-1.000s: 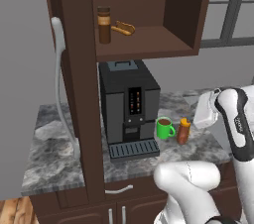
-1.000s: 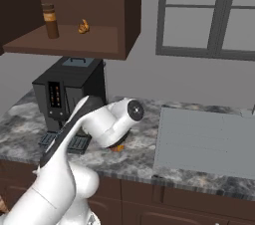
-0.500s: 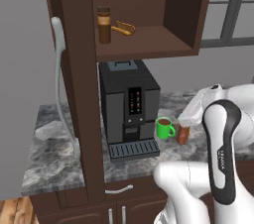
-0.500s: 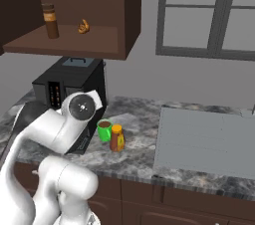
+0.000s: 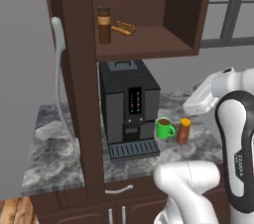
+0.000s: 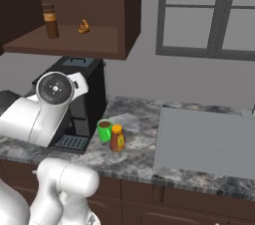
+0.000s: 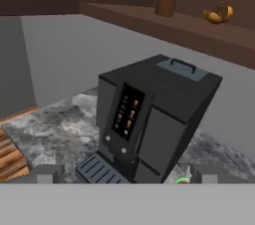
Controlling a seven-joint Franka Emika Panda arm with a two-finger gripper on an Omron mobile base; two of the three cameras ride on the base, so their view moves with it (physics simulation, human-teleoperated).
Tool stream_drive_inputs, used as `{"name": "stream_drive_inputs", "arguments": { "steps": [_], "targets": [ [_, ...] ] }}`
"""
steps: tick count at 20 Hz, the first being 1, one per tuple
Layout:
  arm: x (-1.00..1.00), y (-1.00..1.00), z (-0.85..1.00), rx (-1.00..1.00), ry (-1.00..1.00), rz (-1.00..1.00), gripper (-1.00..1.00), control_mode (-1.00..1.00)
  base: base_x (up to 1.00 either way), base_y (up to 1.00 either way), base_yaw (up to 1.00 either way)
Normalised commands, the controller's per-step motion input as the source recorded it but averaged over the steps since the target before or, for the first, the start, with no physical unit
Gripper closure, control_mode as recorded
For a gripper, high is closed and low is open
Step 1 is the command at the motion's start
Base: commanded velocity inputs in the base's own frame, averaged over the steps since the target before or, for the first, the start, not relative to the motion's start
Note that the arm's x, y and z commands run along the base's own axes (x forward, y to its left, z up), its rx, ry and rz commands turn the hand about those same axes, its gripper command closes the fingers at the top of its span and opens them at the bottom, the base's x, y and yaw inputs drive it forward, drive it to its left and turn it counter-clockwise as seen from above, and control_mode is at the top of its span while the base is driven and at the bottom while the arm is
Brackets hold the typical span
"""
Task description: Pick the cinnamon and honey bottle from the cabinet and place them next to the mug.
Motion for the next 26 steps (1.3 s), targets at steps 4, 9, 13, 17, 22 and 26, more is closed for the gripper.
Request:
{"name": "stream_drive_inputs", "arguments": {
  "steps": [4, 9, 13, 17, 22, 26],
  "targets": [
    [-0.33, 0.0, 0.49, 0.0, 0.0, 0.0, -1.0, -1.0, 0.0, 0.0, 0.0],
    [0.0, 0.09, 0.48, 0.0, 0.03, -0.02, -1.0, -1.0, 0.0, 0.0, 0.0],
    [0.0, 0.18, 0.54, 0.0, 0.08, -0.07, -1.0, -1.0, 0.0, 0.0, 0.0],
    [0.0, 0.17, 0.43, 0.0, 0.1, -0.07, -1.0, -1.0, 0.0, 0.0, 0.0],
    [0.0, 0.29, 0.03, -0.04, 0.1, -0.05, -1.0, -1.0, 0.0, 0.0, 0.0],
    [0.02, 0.43, 0.0, -0.02, 0.04, -0.13, -1.0, -1.0, 0.0, 0.0, 0.0]
  ]
}}
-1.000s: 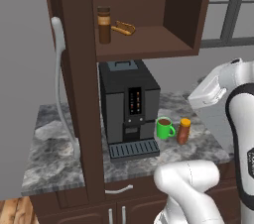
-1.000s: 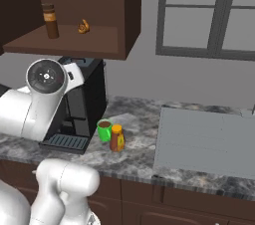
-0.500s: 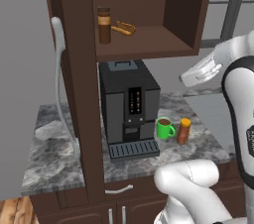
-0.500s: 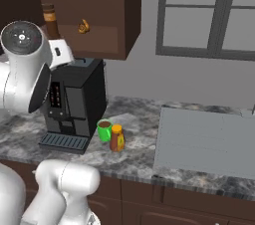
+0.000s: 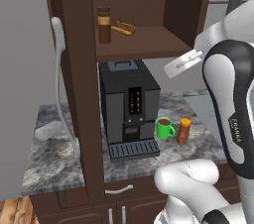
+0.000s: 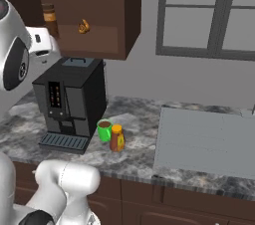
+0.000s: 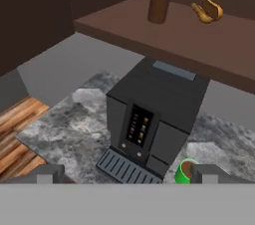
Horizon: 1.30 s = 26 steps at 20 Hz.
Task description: Pick the cinnamon and honey bottle from the cabinet and place them next to the mug.
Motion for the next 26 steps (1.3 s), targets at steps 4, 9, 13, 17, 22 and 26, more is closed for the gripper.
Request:
{"name": "stream_drive_inputs", "arguments": {
  "steps": [4, 9, 13, 17, 22, 26],
  "targets": [
    [0.21, 0.19, 0.0, 0.03, -0.03, -0.07, -1.0, -1.0, 0.0, 0.0, 0.0],
    [0.26, 0.09, 0.0, 0.04, -0.03, -0.06, -1.0, -1.0, 0.0, 0.0, 0.0],
    [0.35, 0.18, 0.02, 0.04, 0.0, -0.08, -1.0, -1.0, 0.0, 0.0, 0.0],
    [0.3, 0.24, 0.1, 0.08, 0.0, -0.06, -1.0, -1.0, 0.0, 0.0, 0.0],
    [0.25, 0.26, 0.14, 0.11, 0.0, -0.03, -1.0, -1.0, 0.0, 0.0, 0.0],
    [0.28, 0.21, 0.2, 0.07, 0.0, -0.01, -1.0, -1.0, 0.0, 0.0, 0.0]
  ]
}}
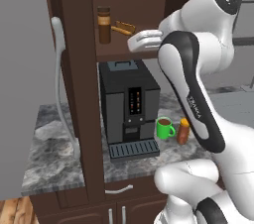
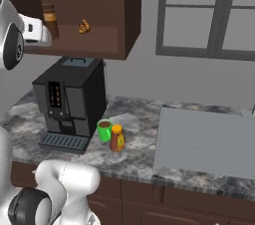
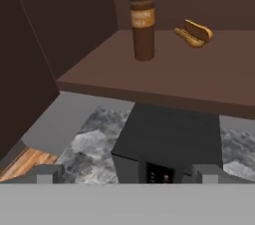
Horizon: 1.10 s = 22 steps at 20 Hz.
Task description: Pick the cinnamon and honey bottle from the cabinet and place them next to the mug.
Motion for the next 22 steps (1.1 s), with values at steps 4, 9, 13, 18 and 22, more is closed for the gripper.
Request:
{"name": "stream_drive_inputs", "arguments": {
  "steps": [4, 9, 13, 18, 22],
  "targets": [
    [0.44, 0.28, 0.18, 0.01, 0.0, -0.01, -1.0, -1.0, 0.0, 0.0, 0.0],
    [0.61, 0.3, 0.07, 0.0, 0.0, 0.0, -1.0, -1.0, 0.0, 0.0, 0.0],
    [0.68, 0.08, 0.0, 0.0, 0.0, -0.01, -1.0, -1.0, 0.0, 0.0, 0.0],
    [0.65, 0.0, -0.01, 0.0, 0.0, -0.01, -1.0, -1.0, 0.0, 0.0, 0.0],
    [0.61, 0.01, -0.01, 0.0, 0.0, 0.0, -1.0, -1.0, 0.0, 0.0, 0.0]
  ]
}}
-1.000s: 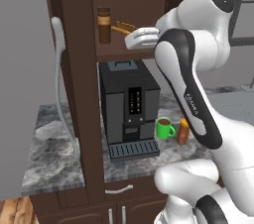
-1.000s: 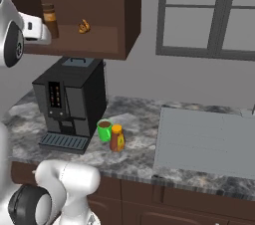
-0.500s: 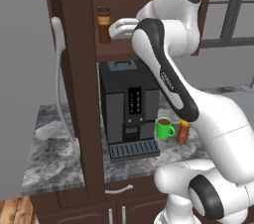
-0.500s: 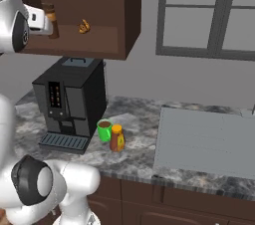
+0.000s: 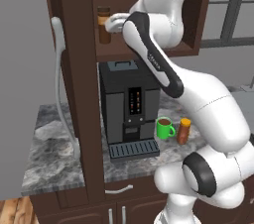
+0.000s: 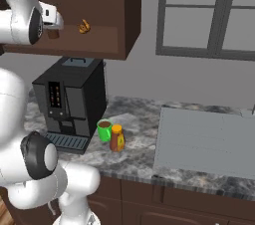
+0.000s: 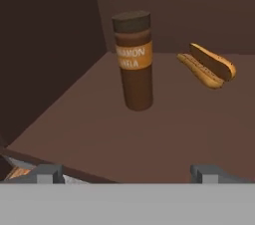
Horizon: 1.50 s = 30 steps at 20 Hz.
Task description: Pick the cinnamon and honey bottle from the cabinet and place them next to the mug.
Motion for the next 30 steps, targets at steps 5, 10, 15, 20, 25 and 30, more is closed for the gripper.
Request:
{"name": "stream_drive_inputs", "arguments": {
  "steps": [5, 10, 15, 20, 25, 30],
  "targets": [
    [0.13, 0.1, 0.0, 0.0, 0.0, 0.0, -1.0, -1.0, 0.0, 0.0, 0.0],
    [0.45, 0.02, -0.11, 0.0, 0.0, 0.0, -1.0, -1.0, 0.0, 0.0, 0.0],
    [0.43, 0.02, -0.11, 0.0, 0.0, 0.0, -1.0, -1.0, 0.0, 0.0, 0.0],
    [0.19, 0.1, 0.0, 0.0, -0.03, 0.0, -1.0, -1.0, 0.0, 0.0, 0.0],
    [0.08, 0.15, 0.0, 0.0, -0.11, 0.0, -1.0, -1.0, 0.0, 0.0, 0.0],
    [0.07, 0.12, 0.0, 0.0, -0.08, 0.0, -1.0, -1.0, 0.0, 0.0, 0.0]
  ]
}}
